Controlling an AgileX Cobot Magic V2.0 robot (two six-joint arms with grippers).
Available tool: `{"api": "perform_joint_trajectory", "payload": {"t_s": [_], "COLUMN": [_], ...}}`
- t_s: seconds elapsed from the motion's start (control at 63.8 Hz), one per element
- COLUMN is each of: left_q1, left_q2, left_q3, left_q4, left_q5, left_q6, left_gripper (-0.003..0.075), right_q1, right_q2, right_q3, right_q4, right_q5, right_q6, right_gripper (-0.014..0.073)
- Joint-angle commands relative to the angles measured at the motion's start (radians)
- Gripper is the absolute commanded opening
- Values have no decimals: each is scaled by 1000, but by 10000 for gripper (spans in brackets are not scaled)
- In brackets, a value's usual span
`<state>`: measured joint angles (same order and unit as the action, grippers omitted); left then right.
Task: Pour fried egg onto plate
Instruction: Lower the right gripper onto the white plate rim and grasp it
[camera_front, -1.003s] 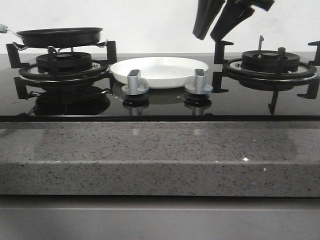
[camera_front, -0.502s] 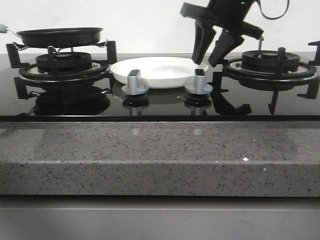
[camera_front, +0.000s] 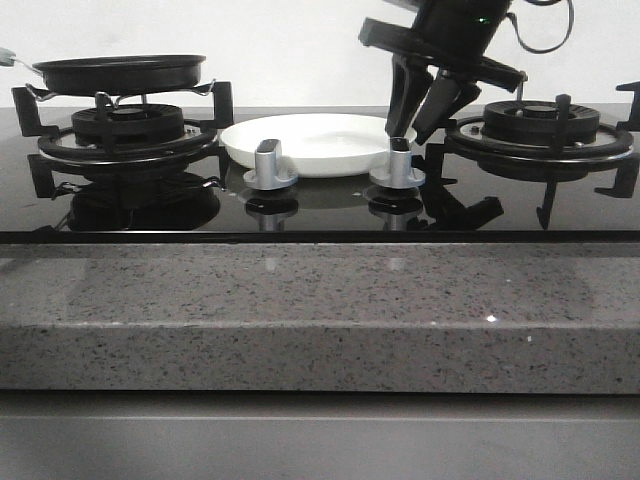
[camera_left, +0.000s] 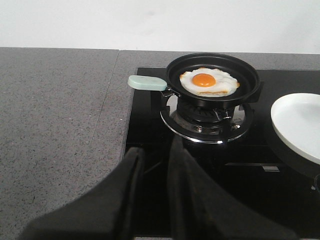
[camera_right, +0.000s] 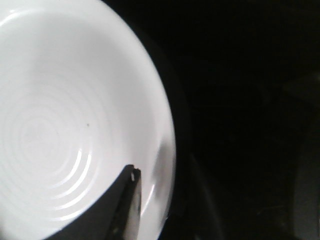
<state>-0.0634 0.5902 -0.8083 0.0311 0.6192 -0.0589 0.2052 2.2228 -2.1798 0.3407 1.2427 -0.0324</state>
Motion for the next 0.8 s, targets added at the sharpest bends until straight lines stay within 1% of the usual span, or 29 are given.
{"api": "perform_joint_trajectory", "payload": {"t_s": [0.0, 0.392, 0.596, 0.784], "left_q1": [0, 0, 0, 0], "left_q2": [8, 8, 8, 8], "left_q3": [-36, -36, -36, -36], "left_q4": [4, 4, 4, 4], "left_q5": [-76, -76, -76, -76], "left_q6": [-4, -4, -4, -4], "left_gripper": [133, 134, 133, 133], "right_q1": [-7, -7, -7, -7], "right_q2": [-66, -61, -54, -54], "right_q3": [-32, -30, -28, -28], "right_q4": [30, 30, 50, 50], "right_q5": [90, 91, 92, 92], "right_q6": [0, 6, 6, 6], "right_gripper": [264, 260, 172, 63]}}
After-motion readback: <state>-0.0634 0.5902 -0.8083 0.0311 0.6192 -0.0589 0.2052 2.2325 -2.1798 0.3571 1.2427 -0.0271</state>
